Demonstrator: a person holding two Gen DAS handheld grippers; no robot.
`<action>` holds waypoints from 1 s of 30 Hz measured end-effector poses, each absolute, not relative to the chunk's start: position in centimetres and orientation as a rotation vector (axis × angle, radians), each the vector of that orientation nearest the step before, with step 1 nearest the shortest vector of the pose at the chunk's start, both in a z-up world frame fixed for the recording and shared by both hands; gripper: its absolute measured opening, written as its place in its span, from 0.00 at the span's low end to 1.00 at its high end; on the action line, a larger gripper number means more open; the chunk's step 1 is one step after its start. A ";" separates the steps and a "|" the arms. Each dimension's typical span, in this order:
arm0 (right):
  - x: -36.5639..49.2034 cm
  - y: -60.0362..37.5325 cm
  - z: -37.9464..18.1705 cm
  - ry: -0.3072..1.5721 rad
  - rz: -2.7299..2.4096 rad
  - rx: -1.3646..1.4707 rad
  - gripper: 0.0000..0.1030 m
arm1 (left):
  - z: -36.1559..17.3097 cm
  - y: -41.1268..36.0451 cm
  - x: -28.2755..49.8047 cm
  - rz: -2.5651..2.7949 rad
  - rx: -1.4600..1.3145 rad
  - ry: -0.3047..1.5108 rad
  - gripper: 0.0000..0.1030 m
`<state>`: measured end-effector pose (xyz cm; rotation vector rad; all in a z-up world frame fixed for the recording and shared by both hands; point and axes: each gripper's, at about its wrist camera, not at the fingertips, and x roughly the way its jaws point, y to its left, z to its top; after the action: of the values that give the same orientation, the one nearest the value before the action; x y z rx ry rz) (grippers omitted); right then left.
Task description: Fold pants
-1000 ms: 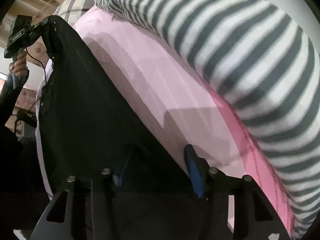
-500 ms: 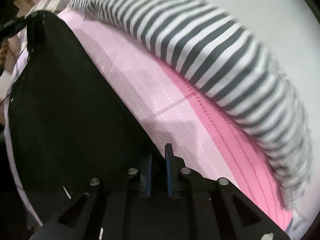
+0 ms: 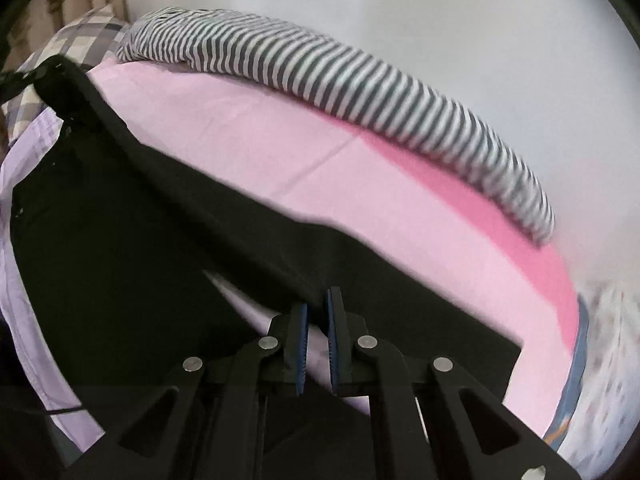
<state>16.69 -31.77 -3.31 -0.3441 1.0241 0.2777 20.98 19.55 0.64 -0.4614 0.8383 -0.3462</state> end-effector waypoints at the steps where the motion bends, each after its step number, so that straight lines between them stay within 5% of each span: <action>1: 15.6 -32.0 -3.9 1.033 0.269 -0.323 0.07 | 0.1 19.7 19.9 -0.350 -0.471 0.857 0.07; 16: 12.3 -31.8 -7.1 1.061 0.168 -0.205 0.12 | -8.1 18.2 12.4 -0.221 -0.316 1.138 0.14; 17: 12.1 -31.7 -7.0 1.050 0.157 -0.200 0.15 | -8.3 18.0 12.5 -0.214 -0.308 1.158 0.14; 20: 11.2 -31.4 -6.6 1.034 0.155 -0.152 0.49 | -8.9 18.1 12.4 -0.191 -0.316 1.212 0.17; 21: 10.7 -31.3 -6.3 1.021 0.153 -0.145 0.53 | -8.9 18.3 12.2 -0.186 -0.327 1.217 0.19; 30: 5.6 -33.9 -4.9 0.991 0.195 0.159 0.53 | -6.6 21.1 8.6 -0.161 -0.519 1.174 0.36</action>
<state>5.61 -33.87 -4.86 0.1590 0.9908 0.1953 8.58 21.14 -6.59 -0.5191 1.1738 -0.1607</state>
